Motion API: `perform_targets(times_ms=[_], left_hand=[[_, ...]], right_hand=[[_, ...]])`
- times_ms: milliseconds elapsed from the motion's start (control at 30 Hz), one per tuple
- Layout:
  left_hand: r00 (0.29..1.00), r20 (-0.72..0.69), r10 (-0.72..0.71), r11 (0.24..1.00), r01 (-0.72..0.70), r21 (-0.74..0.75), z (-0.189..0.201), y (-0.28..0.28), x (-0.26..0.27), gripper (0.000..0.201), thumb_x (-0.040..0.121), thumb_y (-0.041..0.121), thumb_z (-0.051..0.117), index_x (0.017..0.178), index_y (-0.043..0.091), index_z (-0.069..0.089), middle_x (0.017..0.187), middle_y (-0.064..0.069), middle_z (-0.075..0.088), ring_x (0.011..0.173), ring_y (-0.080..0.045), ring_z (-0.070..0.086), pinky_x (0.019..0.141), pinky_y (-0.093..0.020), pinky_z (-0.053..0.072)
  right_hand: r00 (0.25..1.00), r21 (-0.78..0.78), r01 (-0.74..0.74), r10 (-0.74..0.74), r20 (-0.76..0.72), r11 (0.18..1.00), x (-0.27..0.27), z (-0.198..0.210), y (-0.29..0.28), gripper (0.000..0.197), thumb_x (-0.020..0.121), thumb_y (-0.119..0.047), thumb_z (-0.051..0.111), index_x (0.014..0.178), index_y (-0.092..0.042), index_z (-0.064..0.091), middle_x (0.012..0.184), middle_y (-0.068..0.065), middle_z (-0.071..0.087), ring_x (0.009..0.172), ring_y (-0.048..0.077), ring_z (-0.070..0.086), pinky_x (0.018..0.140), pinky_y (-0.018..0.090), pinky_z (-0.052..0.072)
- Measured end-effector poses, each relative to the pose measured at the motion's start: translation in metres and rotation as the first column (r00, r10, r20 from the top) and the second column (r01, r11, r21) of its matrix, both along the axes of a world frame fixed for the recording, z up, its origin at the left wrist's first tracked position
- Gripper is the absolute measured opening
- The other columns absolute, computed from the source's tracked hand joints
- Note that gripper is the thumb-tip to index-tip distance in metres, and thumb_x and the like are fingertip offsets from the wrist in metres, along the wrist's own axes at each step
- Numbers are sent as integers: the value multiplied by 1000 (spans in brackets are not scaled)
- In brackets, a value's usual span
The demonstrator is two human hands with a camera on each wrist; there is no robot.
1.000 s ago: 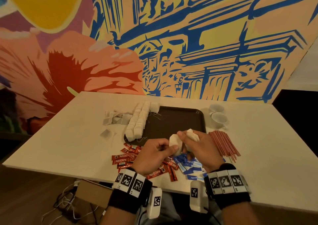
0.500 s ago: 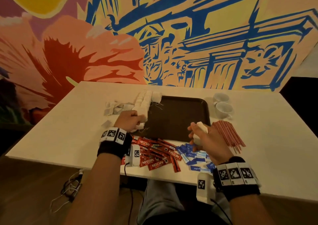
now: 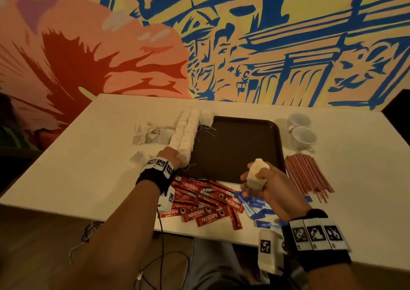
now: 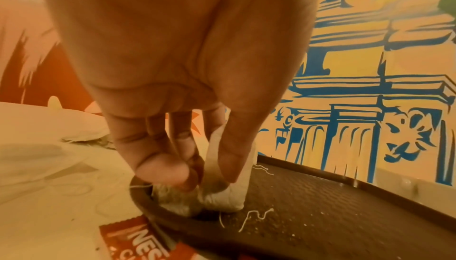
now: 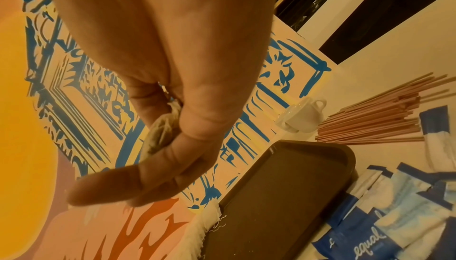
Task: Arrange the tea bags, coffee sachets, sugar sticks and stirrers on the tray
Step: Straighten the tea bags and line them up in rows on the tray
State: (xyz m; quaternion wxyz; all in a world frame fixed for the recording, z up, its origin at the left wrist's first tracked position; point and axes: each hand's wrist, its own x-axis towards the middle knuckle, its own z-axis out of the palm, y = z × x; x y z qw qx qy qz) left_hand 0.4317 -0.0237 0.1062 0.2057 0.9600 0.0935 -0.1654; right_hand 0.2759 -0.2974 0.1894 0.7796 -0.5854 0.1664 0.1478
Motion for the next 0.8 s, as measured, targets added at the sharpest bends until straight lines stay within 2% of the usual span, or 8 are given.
perform_targets(times_ms=[100,167,300,367,500,600,733,800], left_hand=[[999,-45,-22,999,23,31,-4,-2,5,29,93,29,57,106,8,73,108,-12,70,99,-30,65,78,-30,48],[998,-49,-43,998,45,54,-5,-1,7,30,92,30,58,109,10,73,110,-11,69,98,-29,65,78,-29,49],[996,-20,-88,991,89,96,-3,1,10,30,88,26,59,113,13,70,109,-11,70,86,-27,61,74,-28,47],[992,-20,-126,985,128,114,1,0,11,31,88,22,60,115,14,71,113,-11,70,93,-28,64,78,-29,51],[984,-43,-176,974,180,141,7,-1,14,31,91,20,62,120,14,71,118,-9,69,105,-28,66,91,-33,55],[977,-40,-210,961,214,175,11,-3,15,31,91,21,64,120,17,71,121,-8,68,107,-27,64,89,-31,54],[977,-15,-214,960,212,185,15,-4,20,32,88,17,69,119,18,71,123,-7,67,111,-27,63,91,-32,52],[980,44,-195,962,182,204,19,-3,22,31,86,24,73,117,20,71,126,-7,63,113,-26,61,92,-33,50]], right_hand=[[1000,-27,-8,7,-10,1000,2,-3,1,28,101,5,34,123,-1,51,97,24,61,78,32,63,62,39,56],[1000,-47,-6,5,-24,999,3,-7,2,29,101,4,35,124,0,51,99,24,62,80,33,63,65,40,56],[999,-109,-32,30,-17,994,5,-12,6,26,103,-2,40,124,-7,55,109,23,68,88,33,70,77,44,60],[999,-121,-49,50,-2,991,5,-13,7,25,104,-3,42,124,-9,56,110,19,71,91,31,72,80,43,60],[996,-107,-85,89,30,991,2,-9,9,25,104,-6,47,126,-13,55,110,13,74,97,30,74,78,37,61],[994,-107,-96,101,45,990,-4,-7,9,23,104,-8,49,126,-15,54,112,11,74,99,29,74,75,33,61],[988,-140,-116,129,88,983,-8,-5,5,23,103,-14,52,127,-14,54,113,9,75,98,29,74,77,35,61],[983,-173,-132,151,106,976,-8,-3,5,24,103,-18,53,127,-15,56,112,8,75,95,28,73,73,34,60]])
